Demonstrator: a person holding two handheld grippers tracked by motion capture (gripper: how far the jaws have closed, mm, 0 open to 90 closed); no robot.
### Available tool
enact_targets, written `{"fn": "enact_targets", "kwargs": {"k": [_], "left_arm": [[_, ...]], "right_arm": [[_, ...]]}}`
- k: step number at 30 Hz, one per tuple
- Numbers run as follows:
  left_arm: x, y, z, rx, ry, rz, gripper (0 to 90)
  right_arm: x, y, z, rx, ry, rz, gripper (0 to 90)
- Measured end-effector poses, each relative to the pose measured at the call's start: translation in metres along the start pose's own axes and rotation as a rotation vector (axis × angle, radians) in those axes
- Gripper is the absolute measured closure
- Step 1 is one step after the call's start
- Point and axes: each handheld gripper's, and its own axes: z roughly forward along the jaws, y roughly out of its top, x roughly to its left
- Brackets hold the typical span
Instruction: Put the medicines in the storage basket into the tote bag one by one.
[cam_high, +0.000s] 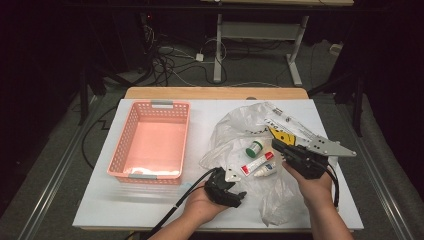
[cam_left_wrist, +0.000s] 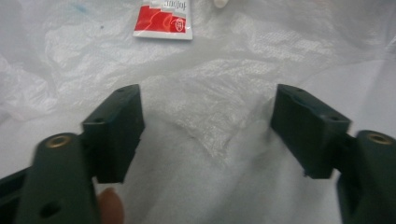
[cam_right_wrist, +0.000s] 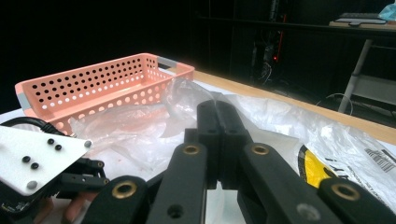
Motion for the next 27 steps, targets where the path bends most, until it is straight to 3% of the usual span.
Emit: {"fn": "enact_targets", "kwargs": {"k": [3, 12, 15, 18, 20, 24, 27], "left_arm": [[-0.001, 0.002, 0.001, -0.014, -0.031, 0.015, 47.8], [-0.001, 0.004, 0.004, -0.029, -0.047, 0.02, 87.2], [0.003, 0.004, 0.004, -0.027, -0.071, -0.004, 88.9], [0.0, 0.003, 0.003, -0.038, -0.046, 0.008, 89.0], [0.001, 0.002, 0.001, -0.051, -0.026, -0.013, 89.0], [0.011, -0.005, -0.008, -0.152, -0.041, -0.109, 89.0], [0.012, -0.009, -0.013, -0.215, -0.037, -0.134, 89.0]], "right_arm": [[0.0, 0.001, 0.0, -0.005, -0.002, 0.003, 90.0], [-0.004, -0.001, 0.001, 0.004, -0.013, 0.008, 90.0], [-0.003, -0.002, 0.0, 0.005, -0.012, 0.008, 90.0], [-0.001, -0.003, 0.0, 0.009, -0.009, 0.007, 90.0], [-0.001, -0.003, -0.001, 0.003, -0.005, 0.002, 90.0], [-0.001, -0.003, -0.003, -0.008, -0.008, 0.009, 90.0], [-0.001, -0.002, -0.004, -0.015, -0.012, 0.005, 90.0]]}}
